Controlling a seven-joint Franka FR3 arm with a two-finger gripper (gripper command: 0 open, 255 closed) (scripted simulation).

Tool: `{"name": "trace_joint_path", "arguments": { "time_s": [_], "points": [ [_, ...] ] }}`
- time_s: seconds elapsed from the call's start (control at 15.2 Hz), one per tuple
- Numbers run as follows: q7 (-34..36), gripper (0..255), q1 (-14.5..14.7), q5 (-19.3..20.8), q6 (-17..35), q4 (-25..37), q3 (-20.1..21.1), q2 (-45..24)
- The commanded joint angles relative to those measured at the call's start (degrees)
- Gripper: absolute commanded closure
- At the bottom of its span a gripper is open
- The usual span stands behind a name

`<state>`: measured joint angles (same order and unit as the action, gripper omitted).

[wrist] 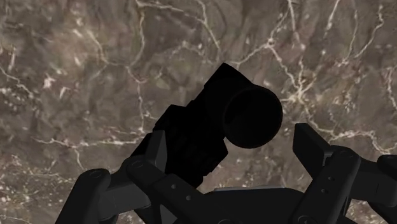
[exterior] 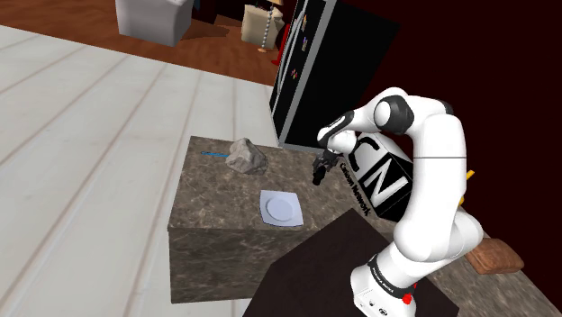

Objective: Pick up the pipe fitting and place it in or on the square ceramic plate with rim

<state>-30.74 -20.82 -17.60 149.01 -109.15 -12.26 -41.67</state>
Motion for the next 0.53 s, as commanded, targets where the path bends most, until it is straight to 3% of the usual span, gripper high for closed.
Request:
{"name": "trace_joint_path", "arguments": {
  "time_s": [0.0, 0.33, 0.4, 0.46],
  "points": [
    [-0.02, 0, -0.03, -0.03, 0.08, 0.06, 0.04, -0.12],
    [-0.02, 0, -0.03, -0.03, 0.07, 0.05, 0.03, -0.11],
    [-0.02, 255, -0.03, -0.03, 0.07, 0.05, 0.03, -0.11],
    [-0.02, 255, -0.03, -0.03, 0.07, 0.05, 0.03, -0.11]
  ]
}}
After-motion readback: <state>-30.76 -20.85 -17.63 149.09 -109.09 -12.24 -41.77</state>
